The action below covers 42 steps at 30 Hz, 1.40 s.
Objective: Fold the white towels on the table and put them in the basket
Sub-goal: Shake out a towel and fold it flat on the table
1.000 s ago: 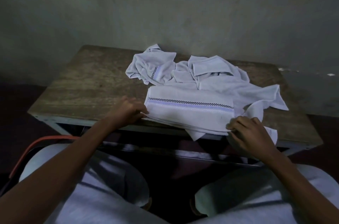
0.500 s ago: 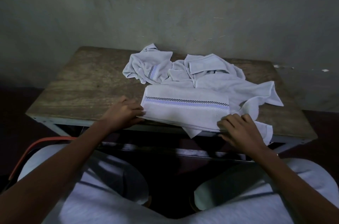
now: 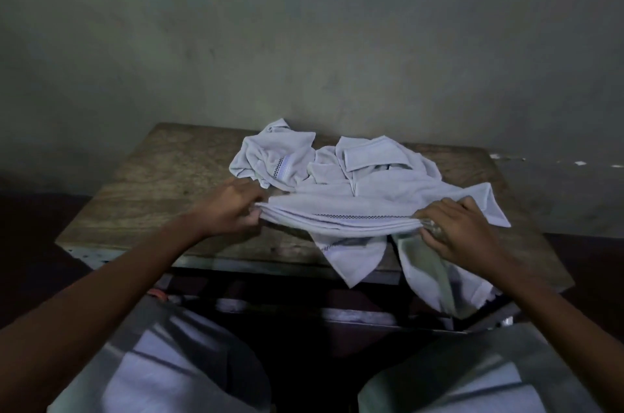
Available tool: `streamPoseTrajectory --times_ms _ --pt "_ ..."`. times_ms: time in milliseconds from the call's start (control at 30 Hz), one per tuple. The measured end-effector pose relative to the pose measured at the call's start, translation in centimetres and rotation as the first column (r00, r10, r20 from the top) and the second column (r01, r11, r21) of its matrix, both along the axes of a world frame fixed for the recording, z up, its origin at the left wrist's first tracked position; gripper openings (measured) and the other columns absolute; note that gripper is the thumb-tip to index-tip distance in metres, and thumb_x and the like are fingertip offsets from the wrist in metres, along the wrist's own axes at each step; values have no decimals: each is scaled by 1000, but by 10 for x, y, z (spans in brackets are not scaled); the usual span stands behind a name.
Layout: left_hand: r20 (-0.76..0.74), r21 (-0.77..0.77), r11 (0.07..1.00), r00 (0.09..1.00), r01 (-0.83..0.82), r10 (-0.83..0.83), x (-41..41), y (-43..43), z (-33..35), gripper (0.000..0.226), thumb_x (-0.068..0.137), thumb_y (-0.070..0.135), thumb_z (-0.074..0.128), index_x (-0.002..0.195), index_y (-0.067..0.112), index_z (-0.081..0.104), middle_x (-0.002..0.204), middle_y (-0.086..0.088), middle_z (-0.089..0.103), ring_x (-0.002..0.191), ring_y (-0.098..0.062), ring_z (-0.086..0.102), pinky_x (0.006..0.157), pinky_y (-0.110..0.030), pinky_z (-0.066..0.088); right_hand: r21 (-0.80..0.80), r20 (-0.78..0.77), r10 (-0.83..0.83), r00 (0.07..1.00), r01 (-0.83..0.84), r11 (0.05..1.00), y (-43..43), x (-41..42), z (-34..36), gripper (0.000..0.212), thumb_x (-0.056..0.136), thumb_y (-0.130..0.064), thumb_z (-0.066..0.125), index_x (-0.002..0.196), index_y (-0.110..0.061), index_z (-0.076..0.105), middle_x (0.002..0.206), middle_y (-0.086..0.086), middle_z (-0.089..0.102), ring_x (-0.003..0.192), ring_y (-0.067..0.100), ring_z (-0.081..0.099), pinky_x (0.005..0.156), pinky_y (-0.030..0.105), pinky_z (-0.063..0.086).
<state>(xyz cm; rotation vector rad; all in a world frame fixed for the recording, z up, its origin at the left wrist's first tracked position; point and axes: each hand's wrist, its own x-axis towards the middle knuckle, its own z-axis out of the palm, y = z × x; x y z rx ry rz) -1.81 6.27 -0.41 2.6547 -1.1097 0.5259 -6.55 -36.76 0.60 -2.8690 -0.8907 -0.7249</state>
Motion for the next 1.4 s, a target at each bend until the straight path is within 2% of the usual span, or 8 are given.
streamPoseTrajectory --times_ms 267,400,567,667,800,1133,1300,1400 --pt "12 -152 988 1000 -3 5 13 -4 139 24 88 31 45 95 13 60 78 7 54 71 -3 46 68 -5 34 132 -68 -67 995 75 988 -12 41 150 28 83 -39 49 87 -19 69 73 -7 64 71 18 64 69 33 35" --pt "26 -281 959 998 -39 48 21 -9 207 26 81 38 45 89 20 62 72 10 60 70 5 55 60 -7 38 203 -76 -61 995 75 976 -16 54 223 16 86 -32 61 87 -20 71 76 -3 70 70 16 64 68 36 50" --pt "87 -322 942 987 -99 133 29 -6 276 38 74 45 43 91 19 66 70 6 63 71 3 58 61 -13 42 277 -110 -95 989 122 953 -16 60 289 6 88 -22 64 84 -27 65 76 -1 68 69 13 61 65 28 43" --pt "122 -283 947 974 -150 191 31 -4 300 32 78 36 49 88 11 67 70 -2 64 69 -9 56 61 -20 43 297 -134 -67 989 105 949 -17 55 313 8 91 -18 60 86 -23 64 74 -5 65 62 -4 56 61 15 41" --pt "131 -279 943 966 -182 225 28 -4 321 6 87 8 59 86 5 65 64 -1 56 58 5 52 53 -10 35 455 -110 -14 994 63 888 -16 49 324 7 93 -14 57 90 -13 64 78 -3 61 67 2 51 63 18 39" --pt "-84 -335 919 978 -208 191 9 6 227 25 86 2 58 96 24 51 72 -5 63 61 -6 53 55 -13 39 396 -223 -78 972 164 904 7 64 237 10 91 -16 59 97 -13 67 82 -1 64 70 12 55 64 27 40" --pt "-365 -306 896 909 -322 202 4 39 132 20 77 46 54 96 39 52 84 16 64 66 -3 58 64 -24 51 330 -451 -26 892 193 924 18 58 156 9 89 -15 63 87 -23 67 84 -1 70 77 13 63 76 35 48" --pt "-479 -186 903 839 -387 261 -2 51 95 18 84 40 61 99 32 57 77 15 66 69 4 61 71 -21 53 320 -566 19 824 199 926 26 49 117 11 90 -14 62 84 -23 66 78 -6 67 66 -7 57 67 18 44"
